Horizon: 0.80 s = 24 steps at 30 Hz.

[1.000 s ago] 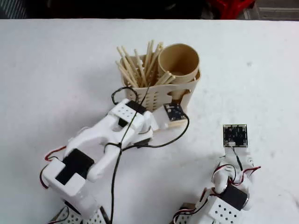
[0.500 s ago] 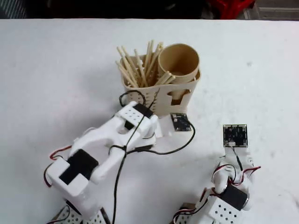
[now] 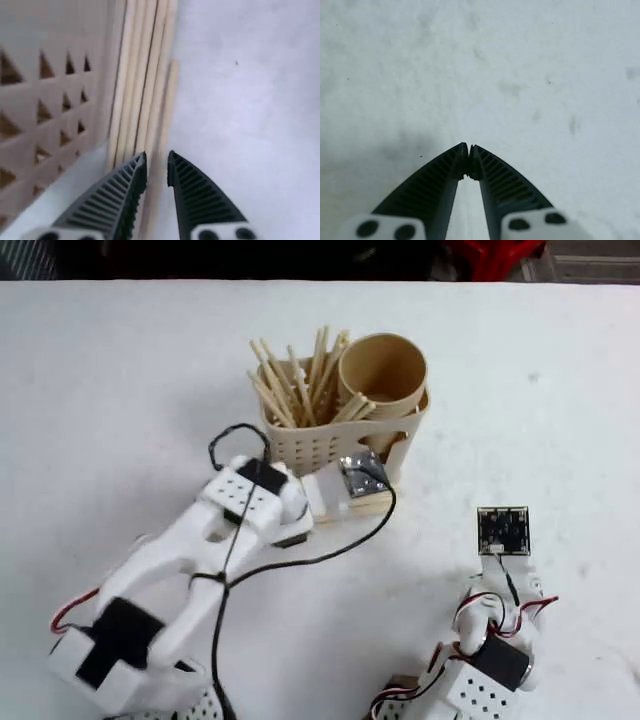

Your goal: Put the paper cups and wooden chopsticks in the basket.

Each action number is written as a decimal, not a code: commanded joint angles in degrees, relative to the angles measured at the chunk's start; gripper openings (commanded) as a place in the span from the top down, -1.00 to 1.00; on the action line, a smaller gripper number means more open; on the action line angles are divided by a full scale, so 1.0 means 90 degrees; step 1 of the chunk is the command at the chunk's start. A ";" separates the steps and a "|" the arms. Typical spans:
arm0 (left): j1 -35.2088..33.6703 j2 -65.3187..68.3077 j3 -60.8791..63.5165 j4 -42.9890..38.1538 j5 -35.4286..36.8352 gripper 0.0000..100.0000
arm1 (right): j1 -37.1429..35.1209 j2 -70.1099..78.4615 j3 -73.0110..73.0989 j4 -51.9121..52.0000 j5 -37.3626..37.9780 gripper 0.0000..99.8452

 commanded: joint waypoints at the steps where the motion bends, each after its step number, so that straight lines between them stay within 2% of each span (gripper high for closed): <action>1: -0.0073 0.0816 -0.0645 0.0039 -0.0020 0.81 | -0.0044 -0.0073 0.0029 0.0044 -0.0020 0.96; 7: 0.0132 0.2125 -0.1670 0.0899 -0.0020 0.81 | -0.0044 -0.0073 0.0029 0.0044 -0.0020 0.96; 12: 0.0366 0.2447 -0.1797 0.0996 -0.0020 0.90 | -0.0044 -0.0073 0.0029 0.0044 -0.0020 0.96; 18: 0.0366 0.1880 -0.1729 0.1280 -0.0020 0.96 | -0.0063 -0.0073 0.0029 0.0044 -0.0020 0.96; 24: 0.0396 0.0239 -0.1250 0.1368 -0.0010 0.96 | -0.0063 -0.0083 0.0029 0.0044 -0.0020 0.96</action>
